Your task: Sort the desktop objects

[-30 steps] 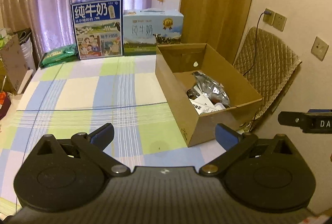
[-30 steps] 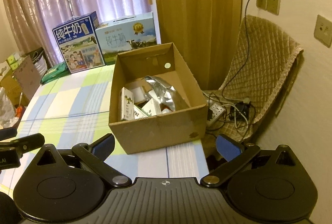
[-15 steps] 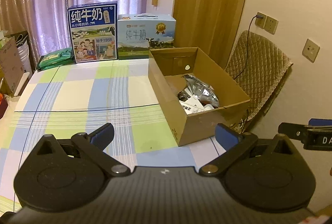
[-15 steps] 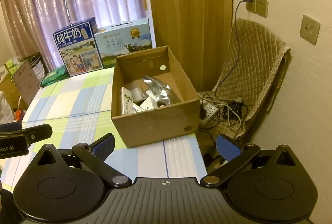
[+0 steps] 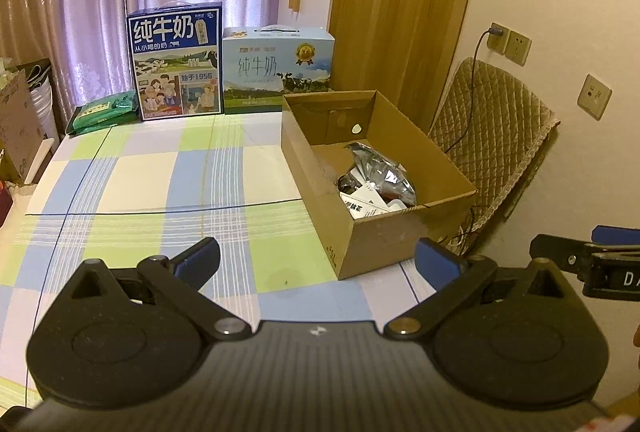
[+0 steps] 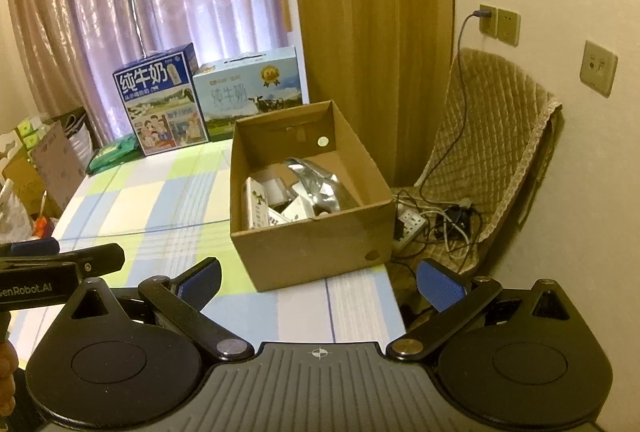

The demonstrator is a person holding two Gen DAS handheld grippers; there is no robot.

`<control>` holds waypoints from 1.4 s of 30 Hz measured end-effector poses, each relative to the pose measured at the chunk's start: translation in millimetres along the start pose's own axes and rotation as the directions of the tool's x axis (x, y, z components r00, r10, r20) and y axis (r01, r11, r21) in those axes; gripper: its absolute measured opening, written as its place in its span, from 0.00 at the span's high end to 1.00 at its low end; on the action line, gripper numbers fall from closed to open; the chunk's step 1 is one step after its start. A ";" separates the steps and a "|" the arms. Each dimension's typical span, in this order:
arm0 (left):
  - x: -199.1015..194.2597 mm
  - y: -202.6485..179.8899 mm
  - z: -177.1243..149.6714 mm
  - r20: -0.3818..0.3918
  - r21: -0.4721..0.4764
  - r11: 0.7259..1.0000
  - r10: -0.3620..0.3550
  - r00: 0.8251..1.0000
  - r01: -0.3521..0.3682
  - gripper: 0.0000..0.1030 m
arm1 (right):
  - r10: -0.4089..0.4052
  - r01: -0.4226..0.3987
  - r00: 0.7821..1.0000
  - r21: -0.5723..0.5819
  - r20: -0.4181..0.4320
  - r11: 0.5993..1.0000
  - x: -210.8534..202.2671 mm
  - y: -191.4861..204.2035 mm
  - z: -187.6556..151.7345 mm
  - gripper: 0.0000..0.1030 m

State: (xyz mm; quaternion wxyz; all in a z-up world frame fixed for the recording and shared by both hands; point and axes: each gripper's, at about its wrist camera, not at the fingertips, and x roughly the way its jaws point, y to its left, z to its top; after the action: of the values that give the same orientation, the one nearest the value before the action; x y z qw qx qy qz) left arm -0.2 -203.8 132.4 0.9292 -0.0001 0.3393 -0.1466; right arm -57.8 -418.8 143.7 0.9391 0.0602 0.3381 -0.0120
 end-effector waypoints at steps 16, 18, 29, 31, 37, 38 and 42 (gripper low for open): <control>4.9 0.6 -2.7 -0.016 0.004 1.000 0.003 1.000 -0.003 0.01 | 0.002 -0.002 1.000 0.010 -0.002 1.000 3.3 0.9 -1.6 0.02; 5.3 0.7 -2.8 -0.017 0.004 1.000 0.004 1.000 -0.004 0.01 | 0.001 -0.001 1.000 0.011 -0.003 1.000 4.2 0.9 -2.3 0.02; 10.2 2.1 -4.6 -0.024 0.005 1.000 0.004 1.000 -0.004 0.01 | 0.003 -0.003 1.000 0.013 -0.016 1.000 10.2 -2.7 -3.9 0.02; 12.6 2.7 -5.4 -0.027 0.004 1.000 0.004 1.000 -0.003 0.01 | 0.003 -0.003 1.000 0.015 -0.020 1.000 12.0 -3.7 -4.3 0.02; 17.7 3.1 -6.8 -0.036 0.003 1.000 0.003 0.999 -0.003 0.01 | 0.000 0.000 1.000 0.019 -0.027 1.000 15.6 -5.6 -6.0 0.02; 18.0 3.2 -7.1 -0.037 0.003 1.000 0.002 0.999 -0.002 0.01 | 0.001 0.000 1.000 0.020 -0.027 1.000 16.0 -5.9 -6.0 0.02; 20.2 4.8 -7.4 -0.042 -0.002 1.000 0.000 0.999 0.000 0.01 | 0.001 -0.001 1.000 0.020 -0.030 1.000 17.2 -5.7 -6.4 0.02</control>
State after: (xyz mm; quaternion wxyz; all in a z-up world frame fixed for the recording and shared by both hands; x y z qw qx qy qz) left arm 11.1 -204.0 113.5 0.9219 0.0023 0.3589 -0.1462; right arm -49.0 -423.4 127.2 0.9334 0.0702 0.3517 -0.0141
